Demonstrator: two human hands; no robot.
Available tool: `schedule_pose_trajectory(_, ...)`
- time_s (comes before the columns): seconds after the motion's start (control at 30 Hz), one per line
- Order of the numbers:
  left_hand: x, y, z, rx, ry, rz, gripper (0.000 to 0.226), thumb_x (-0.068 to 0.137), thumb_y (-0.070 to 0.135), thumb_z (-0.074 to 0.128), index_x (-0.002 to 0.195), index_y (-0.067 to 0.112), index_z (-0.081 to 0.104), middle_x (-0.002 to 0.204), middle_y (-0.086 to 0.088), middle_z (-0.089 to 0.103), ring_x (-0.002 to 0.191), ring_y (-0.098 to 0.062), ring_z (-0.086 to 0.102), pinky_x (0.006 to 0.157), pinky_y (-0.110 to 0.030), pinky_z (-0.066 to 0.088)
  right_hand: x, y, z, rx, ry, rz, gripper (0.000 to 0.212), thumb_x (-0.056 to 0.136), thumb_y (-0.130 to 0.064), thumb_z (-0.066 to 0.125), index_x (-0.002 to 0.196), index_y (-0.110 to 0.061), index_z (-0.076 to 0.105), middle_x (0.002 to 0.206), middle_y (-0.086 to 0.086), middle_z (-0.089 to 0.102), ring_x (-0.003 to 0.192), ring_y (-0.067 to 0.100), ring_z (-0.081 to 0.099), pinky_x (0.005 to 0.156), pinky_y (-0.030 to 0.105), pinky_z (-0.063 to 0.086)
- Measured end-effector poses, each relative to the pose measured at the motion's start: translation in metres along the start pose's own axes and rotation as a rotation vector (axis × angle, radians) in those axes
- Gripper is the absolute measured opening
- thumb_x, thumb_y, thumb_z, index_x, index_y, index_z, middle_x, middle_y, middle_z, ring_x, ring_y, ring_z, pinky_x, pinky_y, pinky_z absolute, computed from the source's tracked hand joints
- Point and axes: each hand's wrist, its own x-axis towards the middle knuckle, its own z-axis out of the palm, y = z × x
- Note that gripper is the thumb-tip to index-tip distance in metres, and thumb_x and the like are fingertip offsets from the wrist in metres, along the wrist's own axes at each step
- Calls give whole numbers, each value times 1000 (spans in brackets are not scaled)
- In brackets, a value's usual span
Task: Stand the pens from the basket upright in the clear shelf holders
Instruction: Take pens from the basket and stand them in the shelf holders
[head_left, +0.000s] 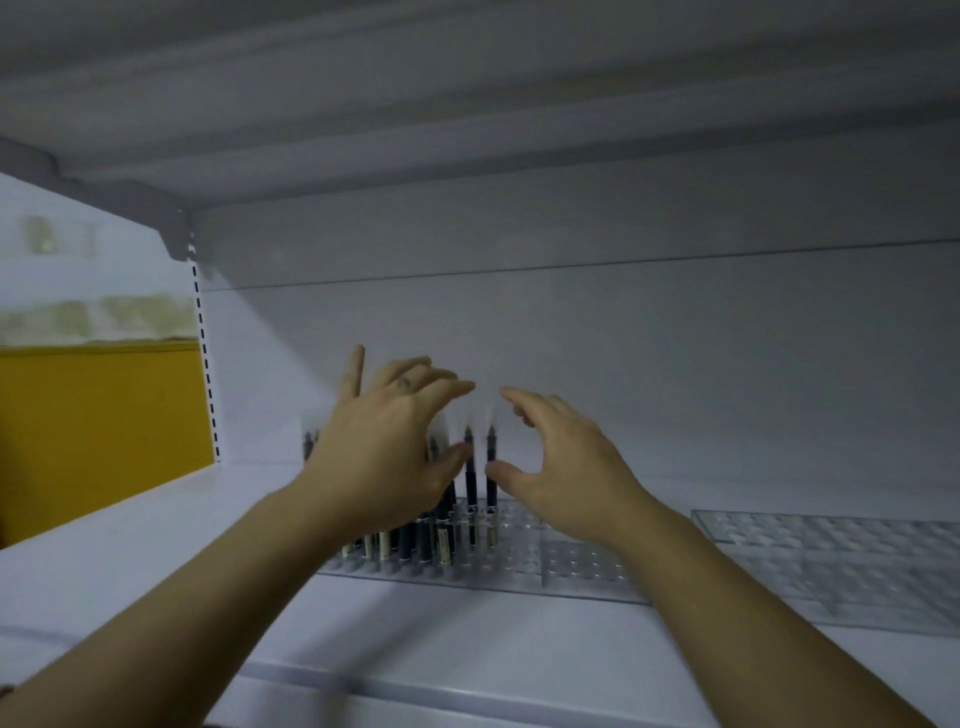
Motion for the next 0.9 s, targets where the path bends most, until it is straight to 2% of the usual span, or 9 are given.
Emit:
schedule_pose_trajectory(0.17, -31, 10, -9, -8, 1, 58, 63, 89, 52, 53, 146, 36, 32, 150, 16, 36, 145, -6, 16, 120, -44, -10, -21, -16, -15, -104, 44, 2, 76, 86, -53, 60, 150, -35, 23, 153, -14, 28, 140, 11, 27, 114, 30, 25)
schedule_pose_trajectory(0.3, -57, 27, -15, -101, 28, 104, 62, 89, 47, 56, 146, 33, 35, 150, 13, 39, 145, -8, 20, 122, -43, -2, -66, -29, -18, -168, 75, -33, 75, 86, -53, 61, 149, -37, 23, 153, -17, 27, 139, 7, 22, 112, 19, 13)
schedule_pose_trajectory(0.37, -75, 40, -15, -167, 51, 134, 61, 89, 46, 58, 144, 30, 40, 147, 10, 44, 143, -11, 26, 122, -43, 5, -94, -35, -23, -214, 87, -53, 76, 85, -53, 62, 149, -37, 25, 152, -17, 28, 137, 3, 19, 106, 11, 2)
schedule_pose_trajectory(0.4, -85, 46, -14, -195, 59, 152, 60, 88, 46, 59, 143, 28, 43, 145, 8, 46, 142, -12, 30, 122, -43, 8, -108, -38, -25, -242, 90, -64, 75, 85, -54, 62, 149, -36, 27, 152, -16, 29, 137, 2, 20, 106, 11, 2)
schedule_pose_trajectory(0.53, -121, 70, -4, -288, 68, 195, 55, 86, 41, 62, 135, 19, 54, 137, 2, 55, 134, -19, 44, 118, -41, 21, -161, -48, -31, -331, 69, -86, 69, 84, -48, 65, 145, -27, 40, 149, -8, 39, 136, 11, 31, 112, 25, 18)
schedule_pose_trajectory(0.63, -148, 88, 7, -359, 83, 179, 51, 84, 38, 63, 130, 17, 59, 130, -1, 60, 127, -23, 50, 109, -40, 34, -197, -53, -29, -347, 114, -66, 61, 81, -38, 73, 136, -18, 52, 138, -1, 52, 126, 18, 45, 106, 33, 33)
schedule_pose_trajectory(0.77, -194, 113, 30, -403, 66, 128, 44, 84, 42, 60, 123, 21, 62, 121, 5, 63, 119, -21, 50, 92, -35, 33, -248, -49, -13, -281, 127, -8, 49, 80, -32, 74, 124, -14, 61, 116, 2, 59, 107, 19, 52, 93, 28, 40)
schedule_pose_trajectory(0.9, -248, 140, 66, -494, -65, 61, 38, 82, 42, 60, 117, 25, 63, 109, 6, 66, 109, -21, 52, 82, -35, 33, -307, -32, 16, -259, 45, 142, 43, 80, -36, 72, 118, -17, 62, 113, 0, 58, 100, 18, 55, 83, 23, 39)
